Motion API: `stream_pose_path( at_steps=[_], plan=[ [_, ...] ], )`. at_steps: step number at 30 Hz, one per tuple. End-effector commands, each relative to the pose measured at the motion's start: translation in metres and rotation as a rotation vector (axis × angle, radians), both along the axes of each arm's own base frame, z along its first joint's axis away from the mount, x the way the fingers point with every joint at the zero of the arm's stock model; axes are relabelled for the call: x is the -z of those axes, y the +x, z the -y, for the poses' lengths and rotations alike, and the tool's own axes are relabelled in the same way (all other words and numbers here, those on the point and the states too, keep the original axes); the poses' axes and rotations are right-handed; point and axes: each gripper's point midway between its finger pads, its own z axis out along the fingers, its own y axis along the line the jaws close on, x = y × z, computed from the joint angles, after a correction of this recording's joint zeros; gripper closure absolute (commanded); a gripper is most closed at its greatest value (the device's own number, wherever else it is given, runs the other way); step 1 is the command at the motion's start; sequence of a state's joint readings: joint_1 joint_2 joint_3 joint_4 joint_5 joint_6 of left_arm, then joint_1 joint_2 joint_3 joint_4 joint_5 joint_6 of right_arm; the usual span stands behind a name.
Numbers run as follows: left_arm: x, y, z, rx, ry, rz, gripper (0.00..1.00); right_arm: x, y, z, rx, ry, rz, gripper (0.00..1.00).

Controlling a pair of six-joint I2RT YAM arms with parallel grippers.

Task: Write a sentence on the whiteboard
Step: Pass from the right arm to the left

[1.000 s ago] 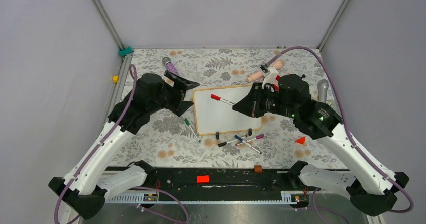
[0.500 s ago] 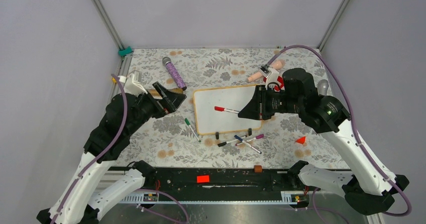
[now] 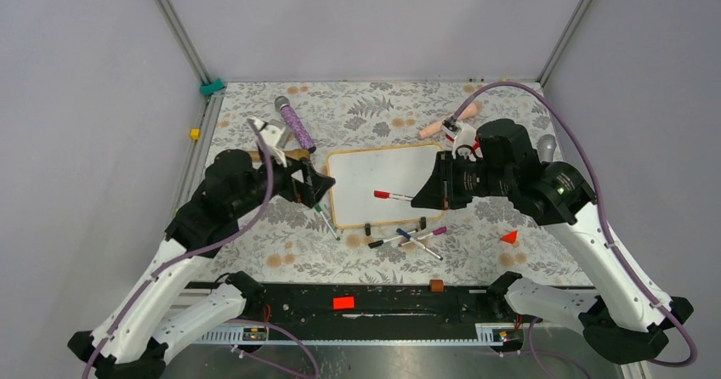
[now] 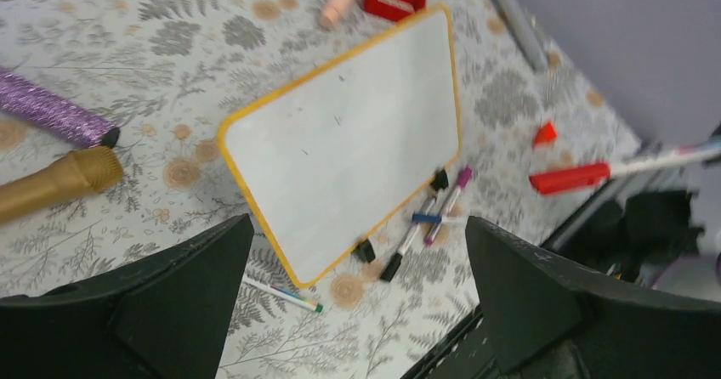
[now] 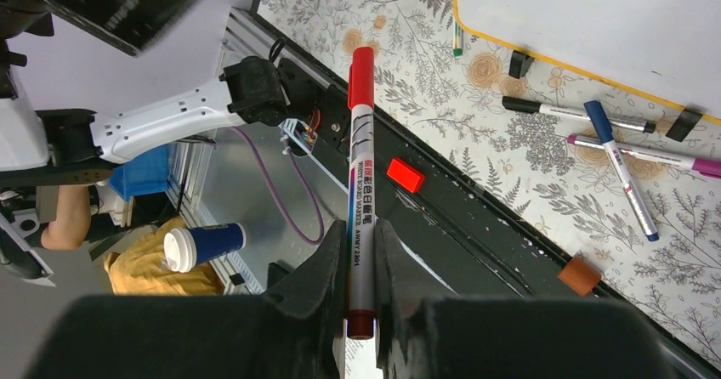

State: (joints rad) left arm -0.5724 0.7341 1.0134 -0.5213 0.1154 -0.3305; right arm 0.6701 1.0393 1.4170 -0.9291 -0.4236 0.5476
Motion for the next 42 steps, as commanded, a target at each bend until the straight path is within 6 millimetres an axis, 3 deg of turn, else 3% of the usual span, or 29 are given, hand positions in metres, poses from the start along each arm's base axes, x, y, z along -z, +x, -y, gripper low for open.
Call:
stream_pose_path(
  at_steps=[1, 6, 11, 18, 31, 35, 42],
  plan=[
    [-0.021, -0.015, 0.028, 0.272, 0.125, 0.22, 0.01, -0.011, 0.003, 0.007, 0.032, -0.011, 0.014, 1.0],
    [-0.018, -0.027, 0.046, 0.434, 0.192, 0.282, 0.01, -0.005, 0.004, 0.003, 0.019, -0.036, -0.03, 1.0],
    [-0.017, -0.031, 0.053, 0.474, 0.214, 0.299, 0.03, -0.002, 0.004, -0.001, 0.011, -0.039, -0.055, 1.0],
    [-0.008, -0.041, 0.072, 0.612, 0.269, 0.353, 0.27, -0.01, 0.008, -0.009, 0.001, 0.008, -0.052, 1.0],
    [0.006, -0.036, 0.096, 0.686, 0.441, 0.418, 0.31, -0.025, 0.01, -0.028, -0.049, 0.072, -0.094, 1.0],
    [0.006, -0.04, 0.103, 0.729, 0.468, 0.464, 0.48, -0.028, 0.009, -0.032, -0.064, 0.093, -0.11, 1.0],
    [0.003, -0.041, 0.115, 0.764, 0.478, 0.544, 0.5, -0.03, 0.01, -0.038, -0.085, 0.113, -0.127, 1.0]
  ],
)
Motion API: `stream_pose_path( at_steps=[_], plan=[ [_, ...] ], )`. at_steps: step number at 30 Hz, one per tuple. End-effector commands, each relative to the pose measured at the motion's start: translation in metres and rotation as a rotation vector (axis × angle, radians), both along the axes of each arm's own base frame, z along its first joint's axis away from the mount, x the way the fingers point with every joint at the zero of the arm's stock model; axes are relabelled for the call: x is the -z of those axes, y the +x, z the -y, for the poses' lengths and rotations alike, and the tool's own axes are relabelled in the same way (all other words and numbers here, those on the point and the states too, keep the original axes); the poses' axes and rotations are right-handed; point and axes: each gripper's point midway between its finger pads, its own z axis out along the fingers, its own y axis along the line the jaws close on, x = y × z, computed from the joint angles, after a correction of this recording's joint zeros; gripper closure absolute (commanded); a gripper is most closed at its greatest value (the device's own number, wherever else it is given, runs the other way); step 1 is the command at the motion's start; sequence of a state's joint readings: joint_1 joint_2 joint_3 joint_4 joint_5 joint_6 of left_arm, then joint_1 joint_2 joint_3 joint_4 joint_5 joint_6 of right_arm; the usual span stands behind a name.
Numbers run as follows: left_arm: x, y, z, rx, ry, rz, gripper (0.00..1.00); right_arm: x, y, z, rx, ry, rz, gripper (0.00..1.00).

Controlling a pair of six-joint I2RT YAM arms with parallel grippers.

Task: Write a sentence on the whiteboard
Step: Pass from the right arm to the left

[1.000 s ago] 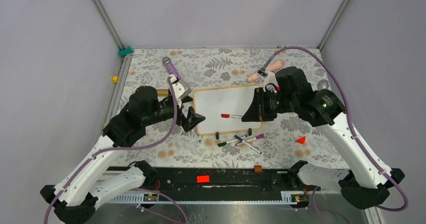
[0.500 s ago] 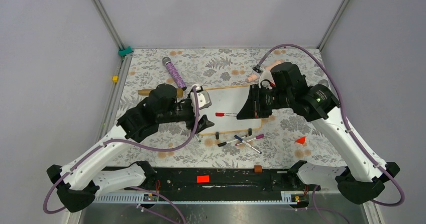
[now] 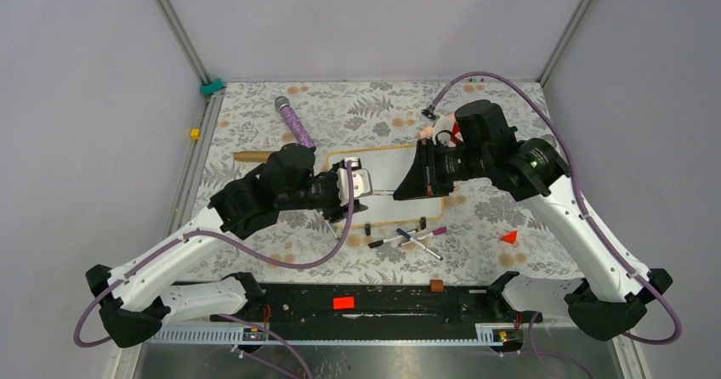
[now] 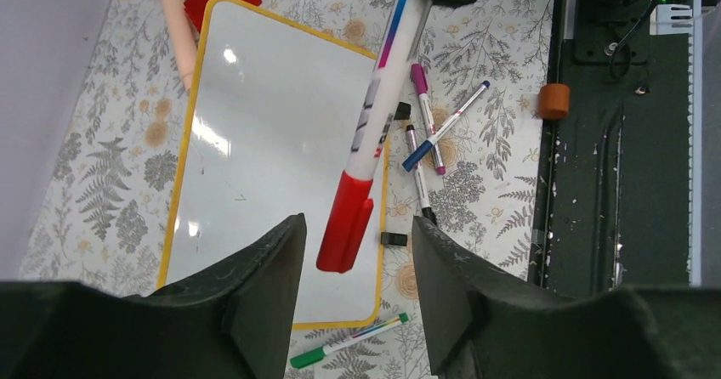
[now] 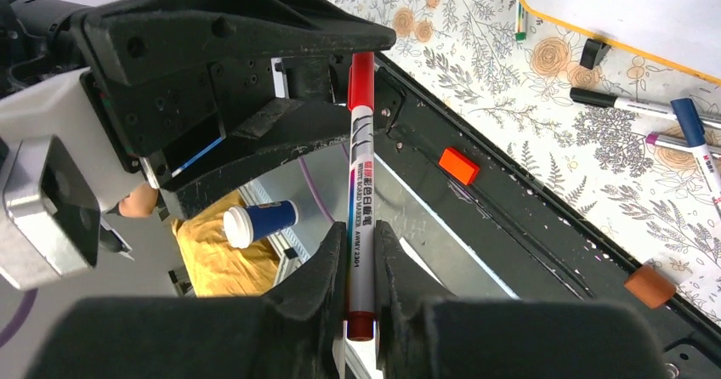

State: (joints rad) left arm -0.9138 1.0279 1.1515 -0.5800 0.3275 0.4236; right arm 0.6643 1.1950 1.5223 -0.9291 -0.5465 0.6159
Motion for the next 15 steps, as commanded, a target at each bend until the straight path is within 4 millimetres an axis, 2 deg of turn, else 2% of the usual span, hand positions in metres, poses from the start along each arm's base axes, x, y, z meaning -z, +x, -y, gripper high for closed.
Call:
stream_pose_path(
  at_steps=[1, 3, 9, 10, 11, 13, 15],
  plan=[
    [-0.03, 0.005, 0.012, 0.037, -0.063, 0.131, 0.5, -0.02, 0.0, -0.008, -0.032, 0.071, 0.012, 1.0],
    [-0.03, 0.007, 0.014, 0.033, -0.061, 0.142, 0.55, -0.022, 0.0, -0.01, -0.037, 0.075, 0.011, 1.0],
    [-0.027, 0.005, 0.017, 0.051, -0.053, 0.152, 1.0, -0.024, 0.0, -0.01, -0.049, 0.076, 0.032, 1.0],
    [-0.027, 0.005, 0.016, 0.051, -0.056, 0.157, 1.0, -0.023, 0.0, -0.01, -0.05, 0.075, 0.035, 1.0],
    [-0.028, 0.005, 0.016, 0.048, -0.063, 0.161, 1.0, -0.023, 0.001, -0.01, -0.053, 0.076, 0.039, 0.88],
    [-0.033, 0.005, 0.016, 0.04, -0.086, 0.169, 1.0, -0.025, 0.002, -0.011, -0.051, 0.092, 0.053, 0.57],
    [-0.04, 0.004, 0.017, 0.035, -0.118, 0.168, 1.0, -0.027, 0.004, -0.014, -0.034, 0.123, 0.059, 0.42]
  ],
)
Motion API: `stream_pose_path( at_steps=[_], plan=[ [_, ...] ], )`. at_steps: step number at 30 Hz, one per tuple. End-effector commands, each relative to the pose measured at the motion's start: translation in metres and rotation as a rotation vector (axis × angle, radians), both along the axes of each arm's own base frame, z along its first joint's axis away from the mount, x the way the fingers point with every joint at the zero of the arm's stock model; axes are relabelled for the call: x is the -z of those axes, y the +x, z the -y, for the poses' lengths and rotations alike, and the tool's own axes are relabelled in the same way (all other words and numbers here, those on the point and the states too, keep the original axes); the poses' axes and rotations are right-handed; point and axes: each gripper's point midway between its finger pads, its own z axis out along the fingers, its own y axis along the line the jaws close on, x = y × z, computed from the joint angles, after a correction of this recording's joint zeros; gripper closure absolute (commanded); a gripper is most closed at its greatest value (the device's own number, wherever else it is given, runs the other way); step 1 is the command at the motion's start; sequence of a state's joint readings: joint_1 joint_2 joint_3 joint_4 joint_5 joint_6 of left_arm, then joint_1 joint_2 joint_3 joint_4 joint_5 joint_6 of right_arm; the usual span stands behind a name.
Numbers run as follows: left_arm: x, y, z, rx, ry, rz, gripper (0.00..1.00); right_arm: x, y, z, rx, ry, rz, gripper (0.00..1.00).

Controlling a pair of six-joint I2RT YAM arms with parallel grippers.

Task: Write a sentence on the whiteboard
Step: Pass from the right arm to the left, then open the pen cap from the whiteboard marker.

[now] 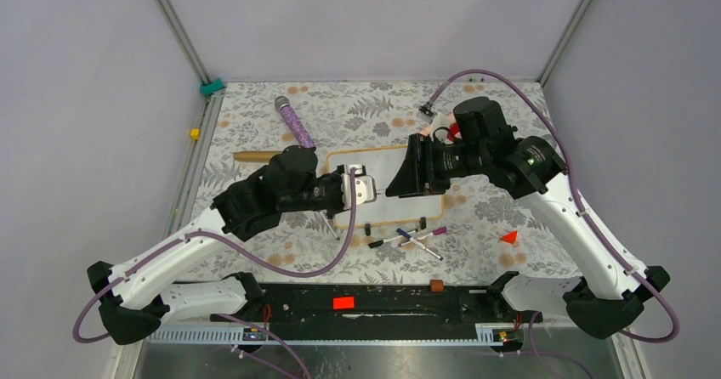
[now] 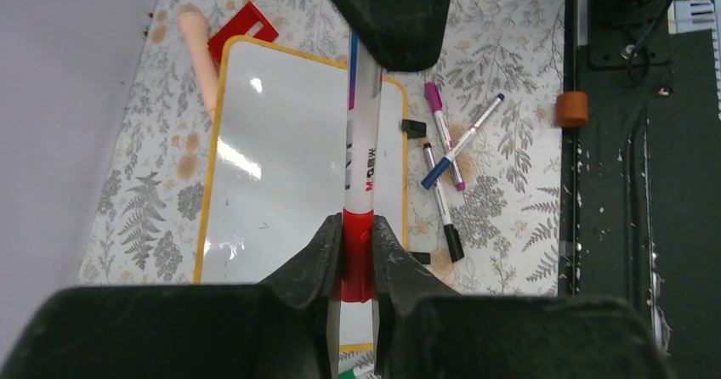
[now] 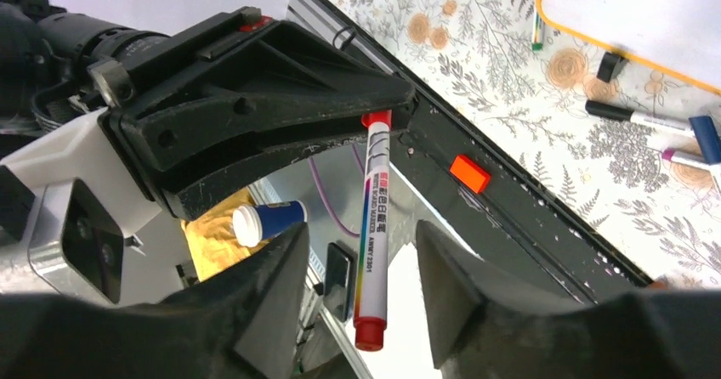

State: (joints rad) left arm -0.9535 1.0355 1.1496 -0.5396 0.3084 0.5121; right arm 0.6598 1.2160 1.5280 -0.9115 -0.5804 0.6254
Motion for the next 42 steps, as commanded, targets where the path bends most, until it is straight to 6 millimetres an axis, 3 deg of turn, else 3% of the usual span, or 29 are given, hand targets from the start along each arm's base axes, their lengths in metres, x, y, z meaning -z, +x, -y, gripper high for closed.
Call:
stream_pose_path(
  at_steps=[1, 9, 21, 27, 36, 38, 42],
  plan=[
    [-0.037, 0.004, 0.007, -0.017, -0.135, 0.056, 1.0, -0.025, 0.005, -0.01, -0.004, 0.118, 0.077, 0.37],
    [-0.044, 0.001, 0.014, -0.015, -0.155, 0.033, 1.0, -0.024, 0.019, -0.015, 0.046, 0.108, 0.074, 0.3],
    [-0.046, 0.002, 0.011, -0.045, -0.145, 0.046, 1.0, -0.016, 0.014, -0.02, 0.01, 0.047, 0.069, 0.44],
    [-0.044, 0.003, 0.008, -0.054, -0.128, 0.048, 1.0, -0.014, 0.006, -0.011, 0.003, -0.001, 0.101, 0.43],
    [-0.042, -0.002, 0.013, -0.025, -0.117, 0.038, 1.0, -0.01, 0.002, -0.011, -0.014, -0.024, 0.104, 0.68],
    [-0.04, -0.004, 0.014, -0.017, -0.113, 0.033, 1.0, -0.01, 0.001, -0.012, -0.018, -0.025, 0.103, 0.67],
    [-0.04, -0.009, 0.016, 0.005, -0.101, 0.03, 1.0, -0.011, 0.0, -0.013, -0.019, -0.022, 0.105, 0.54]
  ],
)
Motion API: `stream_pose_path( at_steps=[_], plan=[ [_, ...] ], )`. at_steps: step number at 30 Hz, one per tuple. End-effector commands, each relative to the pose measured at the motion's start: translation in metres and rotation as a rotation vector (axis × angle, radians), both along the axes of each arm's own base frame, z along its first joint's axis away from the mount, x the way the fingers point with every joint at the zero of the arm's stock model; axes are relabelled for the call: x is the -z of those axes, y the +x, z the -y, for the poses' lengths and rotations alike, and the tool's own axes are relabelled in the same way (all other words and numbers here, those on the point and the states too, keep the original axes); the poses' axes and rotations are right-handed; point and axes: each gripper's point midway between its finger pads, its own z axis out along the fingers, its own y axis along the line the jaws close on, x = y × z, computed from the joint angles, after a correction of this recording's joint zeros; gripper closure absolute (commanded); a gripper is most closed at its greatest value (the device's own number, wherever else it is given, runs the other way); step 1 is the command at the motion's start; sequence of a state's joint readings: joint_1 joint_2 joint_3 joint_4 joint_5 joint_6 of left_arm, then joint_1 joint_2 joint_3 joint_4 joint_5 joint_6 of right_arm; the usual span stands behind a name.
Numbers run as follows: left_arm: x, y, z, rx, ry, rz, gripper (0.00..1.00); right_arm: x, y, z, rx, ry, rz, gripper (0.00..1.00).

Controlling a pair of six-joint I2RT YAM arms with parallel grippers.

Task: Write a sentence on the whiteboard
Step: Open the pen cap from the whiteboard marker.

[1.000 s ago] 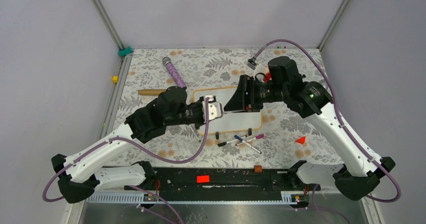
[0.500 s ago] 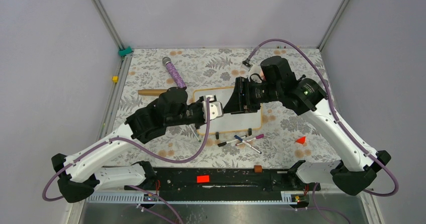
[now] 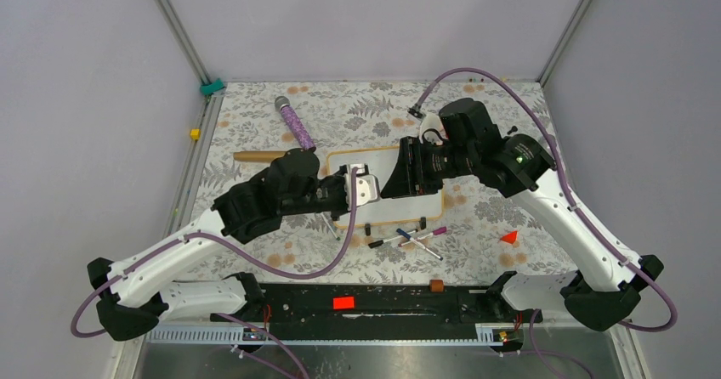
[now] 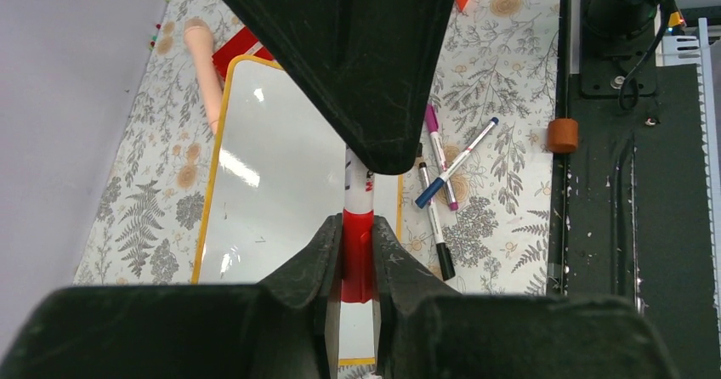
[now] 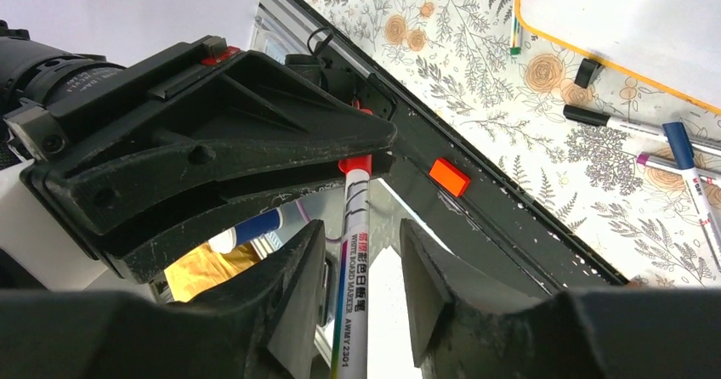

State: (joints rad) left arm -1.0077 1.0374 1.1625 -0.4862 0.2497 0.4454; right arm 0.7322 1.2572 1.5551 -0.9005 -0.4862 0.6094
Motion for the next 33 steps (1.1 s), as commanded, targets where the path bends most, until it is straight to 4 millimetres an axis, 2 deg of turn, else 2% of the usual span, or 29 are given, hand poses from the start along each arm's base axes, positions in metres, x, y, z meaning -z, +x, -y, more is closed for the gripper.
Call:
stream_pose_path(
  at_steps=[1, 7, 11, 19, 22, 33],
  plan=[
    [-0.025, -0.005, 0.004, 0.033, -0.036, 0.037, 1.0, -0.019, -0.004, 0.001, -0.009, 0.03, 0.056, 0.54],
    [-0.024, -0.007, 0.001, 0.039, -0.008, 0.045, 1.0, -0.026, -0.005, 0.001, -0.009, 0.029, 0.047, 0.57],
    [-0.024, -0.004, 0.002, 0.036, -0.002, 0.046, 1.0, -0.024, -0.01, 0.0, -0.032, 0.024, 0.026, 0.6],
    [-0.027, -0.002, 0.008, 0.039, -0.008, 0.045, 1.0, -0.017, -0.014, 0.0, -0.052, 0.001, 0.01, 0.59],
    [-0.027, -0.002, 0.009, 0.04, -0.009, 0.045, 1.0, -0.016, -0.014, -0.001, -0.058, 0.003, 0.008, 0.67],
    [-0.036, 0.0, 0.012, 0.03, -0.042, 0.042, 1.0, -0.011, -0.013, -0.004, -0.066, -0.004, -0.001, 0.65]
  ],
)
